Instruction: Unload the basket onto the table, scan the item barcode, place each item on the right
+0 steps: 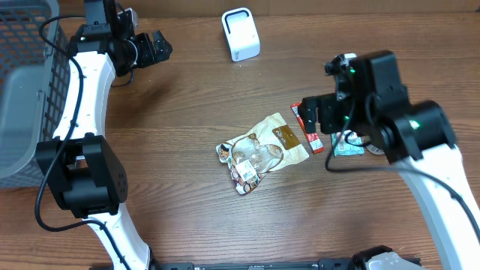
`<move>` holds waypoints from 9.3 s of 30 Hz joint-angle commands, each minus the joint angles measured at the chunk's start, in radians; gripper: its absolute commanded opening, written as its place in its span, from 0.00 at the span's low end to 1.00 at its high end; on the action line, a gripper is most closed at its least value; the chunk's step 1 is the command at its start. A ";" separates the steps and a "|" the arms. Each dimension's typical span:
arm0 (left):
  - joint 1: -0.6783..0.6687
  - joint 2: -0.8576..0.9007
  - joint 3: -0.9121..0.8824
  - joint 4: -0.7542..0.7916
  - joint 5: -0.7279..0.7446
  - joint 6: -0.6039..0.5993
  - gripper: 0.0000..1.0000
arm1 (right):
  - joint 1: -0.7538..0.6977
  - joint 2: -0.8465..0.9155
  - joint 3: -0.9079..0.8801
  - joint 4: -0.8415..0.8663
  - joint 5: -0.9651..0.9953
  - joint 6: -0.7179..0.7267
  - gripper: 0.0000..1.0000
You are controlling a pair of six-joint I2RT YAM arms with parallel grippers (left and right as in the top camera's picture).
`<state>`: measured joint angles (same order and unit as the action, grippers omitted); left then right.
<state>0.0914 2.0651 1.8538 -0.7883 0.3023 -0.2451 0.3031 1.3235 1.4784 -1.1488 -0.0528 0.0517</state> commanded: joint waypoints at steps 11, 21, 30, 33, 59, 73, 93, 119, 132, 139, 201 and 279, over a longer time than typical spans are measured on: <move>-0.006 -0.029 0.006 0.000 -0.002 -0.005 1.00 | -0.002 -0.392 0.002 -0.021 0.269 -0.075 1.00; -0.006 -0.029 0.006 0.000 -0.002 -0.005 1.00 | -0.002 -0.715 -0.072 0.037 0.233 -0.082 1.00; -0.006 -0.029 0.006 0.000 -0.002 -0.005 1.00 | -0.035 -1.024 -0.415 0.323 0.151 -0.078 1.00; -0.006 -0.029 0.006 0.000 -0.002 -0.005 1.00 | -0.045 -1.085 -0.531 0.445 0.138 -0.078 1.00; -0.006 -0.029 0.006 0.000 -0.002 -0.005 1.00 | -0.127 -1.321 -1.419 1.516 0.024 0.128 1.00; -0.006 -0.029 0.006 0.000 -0.002 -0.005 1.00 | -0.148 -1.321 -1.471 1.274 0.025 0.127 1.00; -0.006 -0.029 0.006 0.000 -0.002 -0.005 1.00 | -0.148 -1.321 -1.471 1.065 0.032 0.045 1.00; -0.010 -0.029 0.006 0.000 -0.003 -0.005 0.99 | -0.148 -1.321 -1.471 1.065 0.032 0.045 1.00; -0.095 -0.375 0.006 -0.001 -0.002 -0.005 1.00 | -0.148 -1.321 -1.471 1.065 0.032 0.045 1.00; -0.101 -0.671 0.006 0.000 -0.003 -0.005 1.00 | -0.148 -1.321 -1.471 1.065 0.032 0.045 1.00; -0.097 -2.032 -1.450 1.026 -0.143 0.001 1.00 | -0.148 -1.321 -1.471 1.065 0.032 0.045 1.00; -0.034 -2.061 -1.849 0.718 -0.216 0.246 1.00 | -0.148 -1.321 -1.471 1.065 0.032 0.045 1.00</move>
<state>0.0544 0.0151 0.0090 -0.0677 0.0994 -0.0185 0.1577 0.0120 0.0185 -0.0895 -0.0254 0.1036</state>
